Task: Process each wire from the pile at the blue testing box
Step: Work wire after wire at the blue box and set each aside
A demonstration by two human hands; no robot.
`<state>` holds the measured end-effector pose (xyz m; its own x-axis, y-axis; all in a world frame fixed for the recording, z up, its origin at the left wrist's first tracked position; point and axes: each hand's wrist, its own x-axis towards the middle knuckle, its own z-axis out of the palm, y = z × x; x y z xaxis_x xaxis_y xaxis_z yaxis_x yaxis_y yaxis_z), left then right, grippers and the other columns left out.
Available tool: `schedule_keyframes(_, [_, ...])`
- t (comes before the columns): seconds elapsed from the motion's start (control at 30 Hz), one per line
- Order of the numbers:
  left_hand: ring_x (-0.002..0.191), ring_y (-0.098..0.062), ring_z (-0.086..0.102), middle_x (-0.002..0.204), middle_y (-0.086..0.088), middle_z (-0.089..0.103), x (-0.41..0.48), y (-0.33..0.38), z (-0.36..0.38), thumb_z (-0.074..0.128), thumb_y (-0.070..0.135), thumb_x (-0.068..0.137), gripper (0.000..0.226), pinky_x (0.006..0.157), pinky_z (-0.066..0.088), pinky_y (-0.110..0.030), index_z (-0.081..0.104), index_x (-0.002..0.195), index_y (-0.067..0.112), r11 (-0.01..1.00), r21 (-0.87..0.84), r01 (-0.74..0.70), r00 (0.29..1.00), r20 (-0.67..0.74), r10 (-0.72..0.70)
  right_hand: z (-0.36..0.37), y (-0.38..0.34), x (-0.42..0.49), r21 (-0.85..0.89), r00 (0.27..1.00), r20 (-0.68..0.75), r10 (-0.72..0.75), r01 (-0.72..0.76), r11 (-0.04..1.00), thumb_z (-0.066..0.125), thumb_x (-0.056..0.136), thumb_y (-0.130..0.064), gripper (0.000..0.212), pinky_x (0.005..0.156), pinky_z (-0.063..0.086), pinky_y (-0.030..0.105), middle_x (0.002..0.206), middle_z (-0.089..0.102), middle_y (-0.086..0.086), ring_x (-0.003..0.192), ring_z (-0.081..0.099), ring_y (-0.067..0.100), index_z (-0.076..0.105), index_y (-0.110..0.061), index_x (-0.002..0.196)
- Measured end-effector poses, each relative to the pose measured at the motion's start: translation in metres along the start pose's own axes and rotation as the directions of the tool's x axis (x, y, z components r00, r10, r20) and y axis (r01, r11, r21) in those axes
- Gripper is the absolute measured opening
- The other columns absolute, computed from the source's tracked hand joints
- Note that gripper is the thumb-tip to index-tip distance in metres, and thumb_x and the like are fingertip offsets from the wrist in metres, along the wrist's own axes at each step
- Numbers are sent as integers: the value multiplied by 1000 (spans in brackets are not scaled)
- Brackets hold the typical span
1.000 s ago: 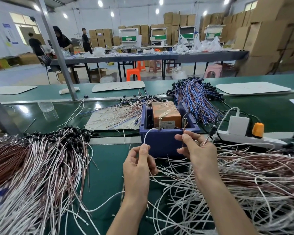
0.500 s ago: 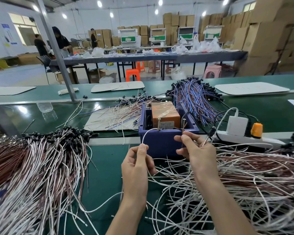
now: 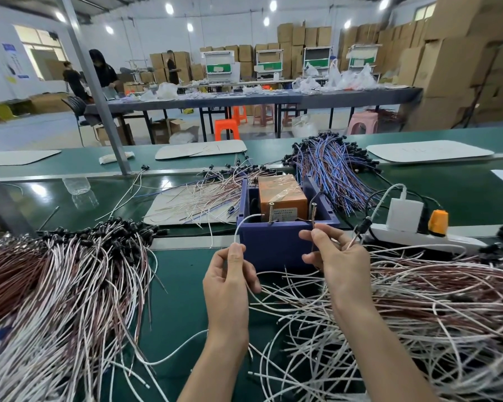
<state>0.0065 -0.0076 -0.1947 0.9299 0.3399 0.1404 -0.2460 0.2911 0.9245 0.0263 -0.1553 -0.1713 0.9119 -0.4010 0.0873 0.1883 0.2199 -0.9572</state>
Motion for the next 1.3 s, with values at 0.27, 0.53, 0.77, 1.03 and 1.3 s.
schedule_keyframes(0.27, [49,-12,46,60,1,54,-3,1,2,53,29,104,20,47,44,-20,63,96,12,1000,15,17,999,44,-18,0,0,-1,-13,1000,-2,-10,10,1000,63,99,-14,5,58,55,16,85,79,-6,49,64,9,65,-16,103])
schedule_keyframes(0.53, [48,-12,46,59,-1,52,-5,3,3,53,28,104,21,47,44,-20,63,97,12,999,21,30,998,46,-31,0,1,0,-23,1000,7,-7,7,1000,64,99,-15,6,59,56,16,86,79,-6,50,65,9,65,-17,104])
schedule_keyframes(0.77, [48,-13,46,59,-2,53,-7,3,4,53,27,104,20,46,43,-21,63,96,12,999,37,38,998,45,-40,-1,2,0,-16,1000,11,-25,25,1000,61,100,-17,6,61,57,18,89,79,-5,52,67,11,65,-18,105])
schedule_keyframes(1.03, [130,-14,48,136,3,54,-11,15,-5,43,32,106,44,110,39,-28,37,147,18,869,495,-17,955,-249,160,0,-10,-44,-81,951,-97,-293,286,955,27,109,-47,39,53,50,16,102,77,-9,57,69,19,63,-31,108])
schedule_keyframes(1.3, [139,-2,38,148,10,49,-62,71,18,30,35,108,44,118,28,-33,41,149,24,344,462,-817,573,718,395,15,-57,-77,45,901,264,-344,345,938,29,104,-54,46,89,51,19,112,74,-10,109,67,7,72,-39,104])
